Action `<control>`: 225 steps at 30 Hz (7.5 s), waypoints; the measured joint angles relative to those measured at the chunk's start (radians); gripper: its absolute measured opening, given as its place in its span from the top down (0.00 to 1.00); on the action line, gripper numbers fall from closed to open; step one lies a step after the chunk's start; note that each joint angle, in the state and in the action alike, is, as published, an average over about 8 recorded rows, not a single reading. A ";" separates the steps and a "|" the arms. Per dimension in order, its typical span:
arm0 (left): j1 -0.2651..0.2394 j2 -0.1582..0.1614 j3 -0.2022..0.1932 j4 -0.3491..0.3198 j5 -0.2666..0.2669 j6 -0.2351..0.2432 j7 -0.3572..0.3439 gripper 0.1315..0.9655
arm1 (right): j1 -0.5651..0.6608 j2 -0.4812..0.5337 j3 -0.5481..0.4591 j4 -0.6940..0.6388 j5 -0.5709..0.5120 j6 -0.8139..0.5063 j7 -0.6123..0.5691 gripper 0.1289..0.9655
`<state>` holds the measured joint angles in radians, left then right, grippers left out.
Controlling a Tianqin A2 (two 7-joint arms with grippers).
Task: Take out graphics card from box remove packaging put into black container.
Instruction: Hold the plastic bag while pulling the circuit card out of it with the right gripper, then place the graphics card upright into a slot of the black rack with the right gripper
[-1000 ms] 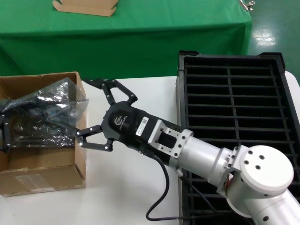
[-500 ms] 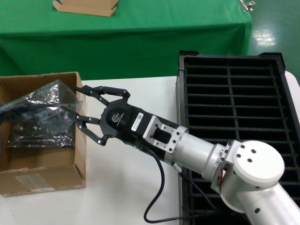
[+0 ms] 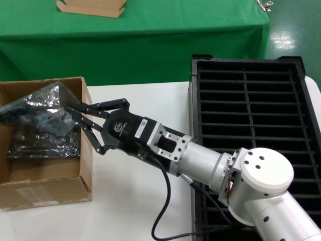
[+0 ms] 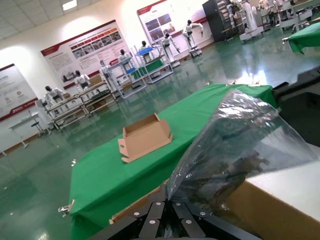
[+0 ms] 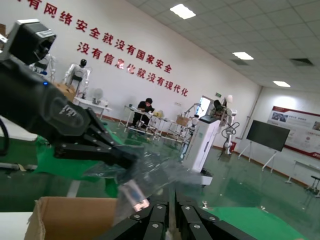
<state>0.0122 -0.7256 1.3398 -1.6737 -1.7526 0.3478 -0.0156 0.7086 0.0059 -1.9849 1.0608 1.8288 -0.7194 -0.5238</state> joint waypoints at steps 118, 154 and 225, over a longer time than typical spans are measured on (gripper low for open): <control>-0.173 -0.161 0.179 -0.024 0.001 0.104 -0.038 0.99 | 0.103 -0.006 -0.146 -0.247 0.228 0.018 -0.267 0.80; -0.064 -0.167 0.096 -0.045 -0.039 0.096 -0.051 0.99 | 0.119 -0.005 -0.167 -0.252 0.325 0.115 -0.363 0.90; -0.329 0.178 0.074 0.331 0.054 0.025 0.244 0.99 | 0.256 0.442 -0.069 0.248 -0.189 -0.145 0.607 0.91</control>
<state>-0.3171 -0.5474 1.4135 -1.3423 -1.6988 0.3723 0.2281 0.9642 0.4484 -2.0540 1.3090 1.6400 -0.8644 0.0833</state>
